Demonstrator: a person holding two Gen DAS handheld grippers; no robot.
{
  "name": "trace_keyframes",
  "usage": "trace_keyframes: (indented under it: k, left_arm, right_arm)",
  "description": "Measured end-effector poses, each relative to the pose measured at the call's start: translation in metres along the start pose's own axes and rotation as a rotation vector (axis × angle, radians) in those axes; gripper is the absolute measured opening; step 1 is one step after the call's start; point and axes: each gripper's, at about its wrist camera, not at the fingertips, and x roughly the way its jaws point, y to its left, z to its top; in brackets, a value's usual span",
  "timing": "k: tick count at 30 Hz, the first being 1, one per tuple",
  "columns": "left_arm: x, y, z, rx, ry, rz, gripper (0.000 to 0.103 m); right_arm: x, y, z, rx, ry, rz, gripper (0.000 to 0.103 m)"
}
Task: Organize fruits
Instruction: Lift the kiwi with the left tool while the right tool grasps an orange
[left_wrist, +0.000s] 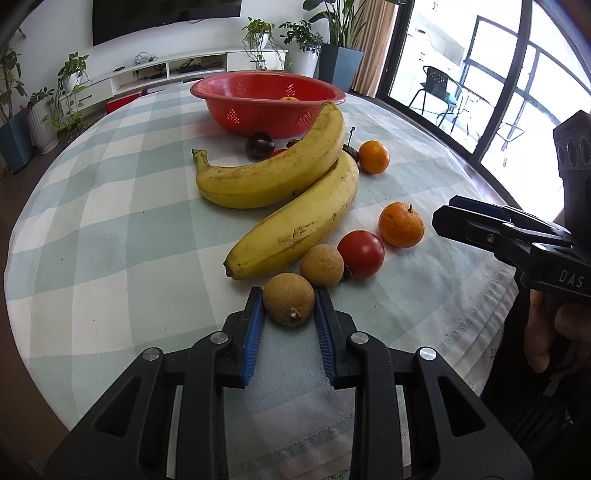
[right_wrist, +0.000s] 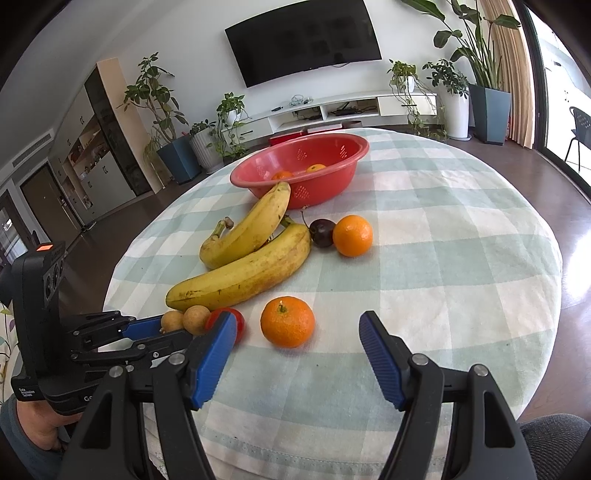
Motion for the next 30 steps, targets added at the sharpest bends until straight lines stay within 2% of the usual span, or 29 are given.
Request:
trace_keyframes:
  k: [6,15,20,23,26,30]
  left_arm:
    - [-0.007,0.005,-0.007,-0.051,-0.007,-0.032,0.025]
    - [-0.009,0.013,-0.009,-0.084,-0.023,-0.022,0.025]
    - [-0.009,0.013,-0.010,-0.084,-0.026,-0.020,0.025]
    - [-0.009,0.014,-0.010,-0.086,-0.028,-0.022,0.025]
    - [-0.010,0.014,-0.010,-0.084,-0.027,-0.020,0.025]
    - [-0.010,0.013,-0.010,-0.084,-0.027,-0.018,0.025]
  right_arm:
    - [0.006,0.007,0.000,-0.038,0.021,-0.025,0.070]
    - [0.031,0.003,0.004,0.008,0.125,-0.042,0.065]
    - [0.040,0.007,0.004,-0.024,0.138,-0.058,0.061]
    - [0.043,0.011,0.005,-0.048,0.136,-0.058,0.055]
    - [0.044,0.014,0.004,-0.074,0.135,-0.047,0.042]
    - [0.041,0.015,0.003,-0.077,0.134,-0.043,0.041]
